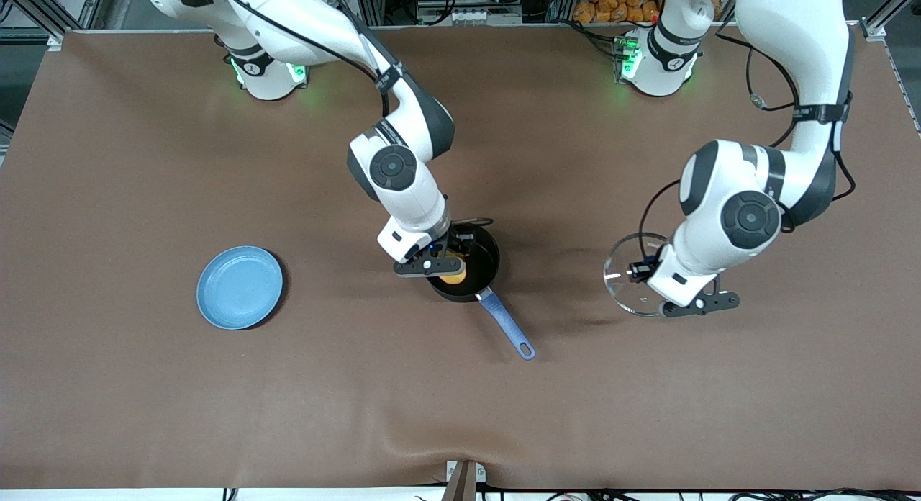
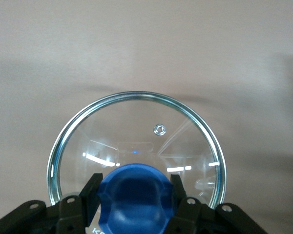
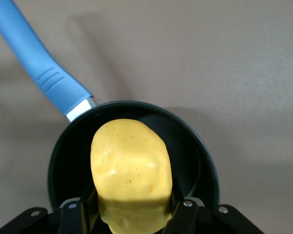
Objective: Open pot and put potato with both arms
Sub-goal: 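Lower the potato into the pot while the left gripper lowers the lid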
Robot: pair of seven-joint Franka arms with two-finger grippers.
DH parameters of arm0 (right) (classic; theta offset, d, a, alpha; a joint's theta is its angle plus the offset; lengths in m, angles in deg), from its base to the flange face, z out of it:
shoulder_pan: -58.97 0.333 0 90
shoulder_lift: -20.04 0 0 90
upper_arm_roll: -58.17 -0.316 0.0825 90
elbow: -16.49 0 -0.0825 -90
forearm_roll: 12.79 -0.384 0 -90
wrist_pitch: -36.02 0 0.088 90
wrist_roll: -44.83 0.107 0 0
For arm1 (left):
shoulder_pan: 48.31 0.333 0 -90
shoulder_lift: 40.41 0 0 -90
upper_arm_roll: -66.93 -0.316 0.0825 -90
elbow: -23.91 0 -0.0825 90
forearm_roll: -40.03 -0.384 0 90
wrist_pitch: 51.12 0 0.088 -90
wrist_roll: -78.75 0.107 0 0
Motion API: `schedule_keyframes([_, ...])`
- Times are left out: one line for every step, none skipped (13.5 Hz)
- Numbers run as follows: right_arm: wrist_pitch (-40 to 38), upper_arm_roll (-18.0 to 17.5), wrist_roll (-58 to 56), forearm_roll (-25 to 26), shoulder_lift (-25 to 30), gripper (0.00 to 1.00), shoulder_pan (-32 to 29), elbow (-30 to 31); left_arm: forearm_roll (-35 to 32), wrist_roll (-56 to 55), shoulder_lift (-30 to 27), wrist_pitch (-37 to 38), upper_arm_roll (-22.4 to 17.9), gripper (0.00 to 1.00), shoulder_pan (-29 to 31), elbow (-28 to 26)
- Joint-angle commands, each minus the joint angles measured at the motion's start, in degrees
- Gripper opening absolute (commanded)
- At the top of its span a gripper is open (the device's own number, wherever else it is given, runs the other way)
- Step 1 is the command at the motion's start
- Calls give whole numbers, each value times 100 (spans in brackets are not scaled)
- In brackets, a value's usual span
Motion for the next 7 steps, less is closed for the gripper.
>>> schedule_keyframes([96, 73, 270, 143, -316, 0, 97, -276, -87, 174, -102, -461, 56, 0, 205, -402])
schedule_keyframes([149, 73, 332, 143, -377, 0, 115, -276, -87, 253, -102, -749, 57, 0, 250, -604])
schedule_keyframes([236, 73, 358, 152, -439, 0, 141, -276, -87, 350, -85, -1109, 57, 0, 276, -858])
schedule_keyframes([272, 73, 385, 143, -492, 0, 176, -276, -87, 429, -32, -1443, 57, 0, 363, -1026])
schedule_keyframes([307, 73, 455, 143, -544, 0, 194, -276, -87, 621, 3, -1621, 57, 0, 495, -1106])
schedule_keyframes([386, 73, 490, 143, -597, 0, 220, -276, -87, 884, 82, -1683, 57, 0, 609, -1115])
schedule_keyframes([456, 82, 499, 143, -641, 0, 281, -276, -87, 1139, 100, -1780, 57, 0, 723, -1133])
